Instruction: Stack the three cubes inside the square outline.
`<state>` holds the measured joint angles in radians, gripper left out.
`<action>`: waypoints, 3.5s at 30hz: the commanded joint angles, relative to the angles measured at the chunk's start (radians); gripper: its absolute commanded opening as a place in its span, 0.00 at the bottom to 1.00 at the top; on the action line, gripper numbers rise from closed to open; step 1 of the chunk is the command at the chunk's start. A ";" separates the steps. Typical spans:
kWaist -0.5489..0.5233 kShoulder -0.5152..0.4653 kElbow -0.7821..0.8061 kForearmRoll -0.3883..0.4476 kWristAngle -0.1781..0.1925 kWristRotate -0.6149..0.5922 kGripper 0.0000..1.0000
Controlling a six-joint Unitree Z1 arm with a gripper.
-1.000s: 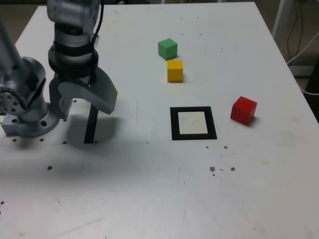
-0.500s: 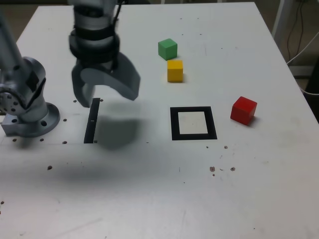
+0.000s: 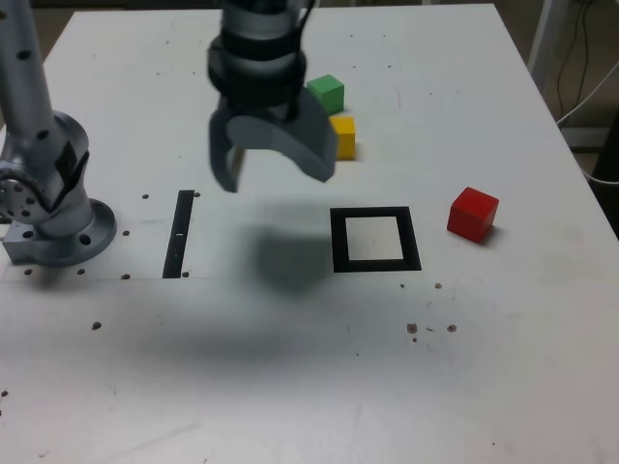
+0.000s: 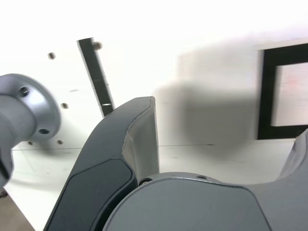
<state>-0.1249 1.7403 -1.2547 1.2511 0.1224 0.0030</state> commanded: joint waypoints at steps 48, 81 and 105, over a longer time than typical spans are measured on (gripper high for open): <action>0.044 0.620 -1.021 0.352 -0.001 0.281 0.99; 0.082 0.680 -1.071 0.346 0.007 0.650 0.99; 0.076 0.753 -1.073 0.326 0.015 0.628 0.92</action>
<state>-0.0472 2.4923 -2.3208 1.5728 0.1349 0.6331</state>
